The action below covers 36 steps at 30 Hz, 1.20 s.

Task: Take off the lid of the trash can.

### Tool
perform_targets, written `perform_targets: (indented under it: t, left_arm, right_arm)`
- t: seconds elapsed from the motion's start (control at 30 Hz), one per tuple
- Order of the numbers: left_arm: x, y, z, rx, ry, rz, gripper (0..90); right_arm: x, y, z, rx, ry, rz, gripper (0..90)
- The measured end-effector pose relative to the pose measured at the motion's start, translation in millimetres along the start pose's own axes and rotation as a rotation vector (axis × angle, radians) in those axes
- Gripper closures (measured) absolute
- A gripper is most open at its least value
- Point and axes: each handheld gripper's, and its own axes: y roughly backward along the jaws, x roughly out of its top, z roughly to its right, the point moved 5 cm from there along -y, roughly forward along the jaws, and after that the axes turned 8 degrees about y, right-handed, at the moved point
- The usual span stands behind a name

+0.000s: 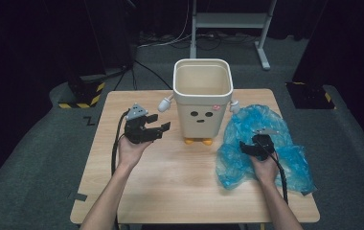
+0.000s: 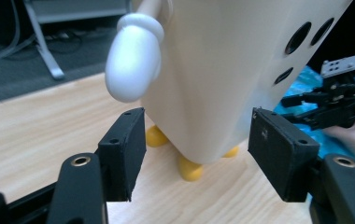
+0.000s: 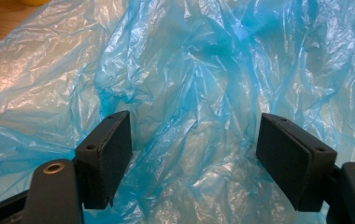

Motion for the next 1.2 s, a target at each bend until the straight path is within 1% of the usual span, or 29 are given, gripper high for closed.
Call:
perform_targets:
  t: [0.07, 0.1, 0.13, 0.17, 0.2, 0.27, 0.3, 0.4, 0.5, 0.6, 0.67, 0.7, 0.73, 0.8, 0.83, 0.9, 0.93, 0.97, 1.0, 1.07, 1.17, 1.2]
  left_arm:
    - [1.8, 1.4, -1.0, -0.014, 0.010, 0.002, 36.8]
    - [5.0, 3.7, -2.2, -0.032, 0.016, 0.018, 36.2]
    - [5.0, 3.7, -2.2, -0.032, 0.016, 0.018, 35.4]
    - [6.8, 4.7, -2.3, -0.037, 0.017, 0.029, 35.4]
    - [8.8, 5.7, -2.8, -0.027, 0.010, 0.036, 33.6]
    - [12.5, 7.5, -3.9, 0.010, -0.018, 0.043, 32.8]
    - [16.1, 9.1, -4.1, 0.013, -0.011, 0.049, 32.7]
    - [22.2, 12.2, -5.6, 0.023, -0.011, 0.059, 32.6]
    - [26.5, 15.0, -6.8, 0.021, -0.008, 0.066, 33.2]
    - [31.5, 17.5, -8.5, 0.017, -0.007, 0.053, 33.6]
    - [34.4, 19.0, -9.4, 0.016, -0.007, 0.023, 34.7]
    - [37.0, 20.6, -10.4, 0.008, 0.014, -0.024, 36.9]
    - [39.2, 21.5, -11.8, 0.004, 0.037, -0.055, 39.4]
    - [47.2, 24.1, -16.2, 0.000, 0.051, -0.029, 37.1]
    - [47.2, 24.1, -16.2, 0.000, 0.051, -0.029, 35.6]
    - [52.4, 24.8, -17.8, 0.002, 0.054, -0.027, 34.9]
    - [56.8, 25.3, -17.9, 0.006, 0.044, -0.023, 33.5]
    - [56.8, 25.3, -17.9, 0.006, 0.044, -0.023, 33.0]
    - [62.6, 24.8, -15.7, 0.017, 0.029, -0.019, 32.3]
    - [65.4, 24.7, -14.8, 0.022, 0.022, -0.019, 31.7]
    - [74.7, 24.0, -11.3, 0.033, -0.001, -0.001, 29.9]
    - [77.9, 23.6, -10.1, 0.043, -0.010, 0.007, 29.6]
  right_arm:
    - [0.0, 0.1, -0.4, -0.002, 0.000, 0.000, 26.7]
    - [0.0, 0.1, -0.3, -0.002, 0.001, 0.000, 26.7]
    - [0.0, 0.1, -0.3, -0.002, 0.001, 0.000, 26.7]
    - [0.0, 0.1, -0.2, -0.001, 0.000, 0.000, 26.7]
    - [0.0, 0.1, -0.2, 0.000, 0.000, 0.000, 27.1]
    - [0.1, 0.1, -0.3, 0.002, 0.001, 0.001, 27.4]
    - [0.0, 0.1, -0.3, 0.003, 0.001, 0.001, 27.4]
    - [0.1, 0.1, -0.3, 0.002, 0.001, 0.001, 27.4]
    - [0.0, 0.1, -0.3, 0.003, 0.000, 0.001, 27.4]
    - [0.0, 0.1, -0.3, 0.003, 0.000, 0.001, 27.5]
    - [0.0, 0.2, -0.3, 0.003, 0.001, 0.001, 27.6]
    - [0.1, 0.1, -0.4, 0.003, 0.001, 0.001, 27.6]
    - [0.1, 0.2, -0.5, 0.002, 0.001, 0.001, 27.6]
    - [0.1, 0.2, -0.5, 0.001, 0.003, 0.002, 27.6]
    - [0.1, 0.2, -0.5, 0.001, 0.003, 0.002, 27.6]
    - [0.1, 0.2, -0.5, 0.001, 0.003, 0.002, 27.6]
    - [0.1, 0.3, -0.7, 0.000, 0.002, 0.002, 27.6]
    - [0.1, 0.3, -0.7, 0.000, 0.002, 0.002, 27.6]
    - [0.1, 0.3, -0.8, -0.001, 0.003, 0.002, 27.5]
    - [0.2, 0.4, -0.8, -0.002, 0.004, 0.002, 27.5]
    - [0.1, 0.4, -1.0, -0.001, 0.003, 0.001, 27.5]
    - [0.1, 0.5, -1.1, -0.002, 0.002, 0.000, 27.5]
